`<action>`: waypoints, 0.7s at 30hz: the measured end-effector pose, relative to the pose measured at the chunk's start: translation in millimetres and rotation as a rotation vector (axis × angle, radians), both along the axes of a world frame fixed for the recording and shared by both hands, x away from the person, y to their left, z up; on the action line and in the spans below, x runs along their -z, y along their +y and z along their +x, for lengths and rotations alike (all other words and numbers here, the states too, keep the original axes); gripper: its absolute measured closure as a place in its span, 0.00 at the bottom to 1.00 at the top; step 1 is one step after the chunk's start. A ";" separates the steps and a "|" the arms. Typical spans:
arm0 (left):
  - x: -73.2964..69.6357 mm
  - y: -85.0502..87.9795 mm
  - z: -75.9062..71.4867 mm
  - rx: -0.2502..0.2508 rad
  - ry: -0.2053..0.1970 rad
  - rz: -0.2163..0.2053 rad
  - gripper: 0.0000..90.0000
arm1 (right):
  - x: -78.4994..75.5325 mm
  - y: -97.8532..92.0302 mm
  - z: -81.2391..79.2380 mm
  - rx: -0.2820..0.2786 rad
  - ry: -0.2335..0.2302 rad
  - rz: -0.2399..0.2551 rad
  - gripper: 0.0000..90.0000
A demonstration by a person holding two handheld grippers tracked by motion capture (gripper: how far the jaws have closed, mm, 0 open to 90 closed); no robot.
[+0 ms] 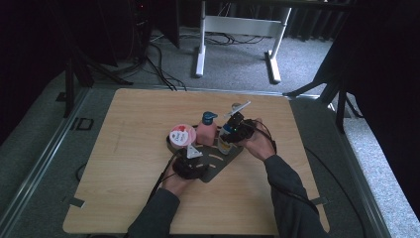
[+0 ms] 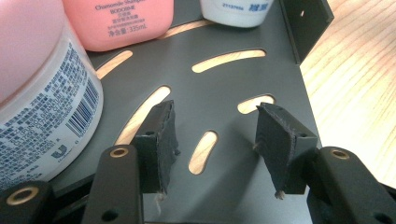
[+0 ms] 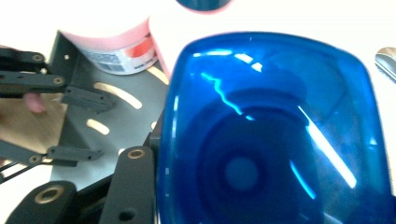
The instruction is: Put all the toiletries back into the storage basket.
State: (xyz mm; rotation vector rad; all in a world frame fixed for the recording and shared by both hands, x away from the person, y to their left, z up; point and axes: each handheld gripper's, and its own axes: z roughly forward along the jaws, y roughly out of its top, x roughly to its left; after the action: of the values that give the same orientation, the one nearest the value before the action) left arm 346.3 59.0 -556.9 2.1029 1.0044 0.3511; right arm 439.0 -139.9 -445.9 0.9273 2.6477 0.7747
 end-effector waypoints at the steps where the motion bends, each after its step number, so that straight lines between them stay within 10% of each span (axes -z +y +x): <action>1: 0.0 0.0 0.0 0.000 0.000 0.000 0.53 | 0.3 0.1 1.2 0.003 -0.003 -0.002 0.62; 21: 0.1 -0.2 0.2 0.006 -0.003 0.002 0.53 | 1.5 8.2 24.3 0.069 -0.004 0.001 0.62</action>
State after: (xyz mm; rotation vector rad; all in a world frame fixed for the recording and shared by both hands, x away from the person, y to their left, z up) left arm 346.5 58.8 -557.0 2.1059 0.9957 0.3517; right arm 463.2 -131.7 -447.4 1.0106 2.5975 0.7613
